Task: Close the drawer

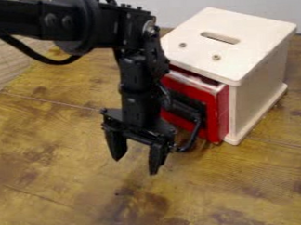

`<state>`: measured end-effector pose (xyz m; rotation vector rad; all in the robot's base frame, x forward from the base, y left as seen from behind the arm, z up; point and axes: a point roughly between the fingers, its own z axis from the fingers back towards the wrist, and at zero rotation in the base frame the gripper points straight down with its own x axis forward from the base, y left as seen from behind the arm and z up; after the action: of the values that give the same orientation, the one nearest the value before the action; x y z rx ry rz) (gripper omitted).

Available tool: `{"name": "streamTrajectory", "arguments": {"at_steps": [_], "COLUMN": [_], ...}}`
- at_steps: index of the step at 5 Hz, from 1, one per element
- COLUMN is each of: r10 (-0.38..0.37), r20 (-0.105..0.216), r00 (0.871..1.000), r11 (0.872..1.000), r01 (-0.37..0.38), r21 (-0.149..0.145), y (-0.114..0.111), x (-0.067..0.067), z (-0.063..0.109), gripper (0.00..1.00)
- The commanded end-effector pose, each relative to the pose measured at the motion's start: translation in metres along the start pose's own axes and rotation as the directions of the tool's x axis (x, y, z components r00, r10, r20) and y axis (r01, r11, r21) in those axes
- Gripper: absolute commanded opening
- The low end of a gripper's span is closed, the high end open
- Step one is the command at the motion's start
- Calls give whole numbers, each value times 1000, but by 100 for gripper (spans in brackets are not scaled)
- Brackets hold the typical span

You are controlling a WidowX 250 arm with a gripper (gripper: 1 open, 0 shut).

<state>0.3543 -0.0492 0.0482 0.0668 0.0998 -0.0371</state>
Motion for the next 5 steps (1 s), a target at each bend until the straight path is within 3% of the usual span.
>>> {"name": "streamTrajectory", "arguments": {"at_steps": [1,3,4,5], "r10": [21,55,56,73], "r20": [94,103,110,115], "r00": [995,993,992,991], "r11": [1000,998,998,997], "r01": [-19,-53,-54,-71], "r21": [-15,-21,-21,-21], "y": [-21,-29,-23,-20], "x": [16,20,18,24], "z": [22,19,24,29], "gripper": [100,100,100,100]}}
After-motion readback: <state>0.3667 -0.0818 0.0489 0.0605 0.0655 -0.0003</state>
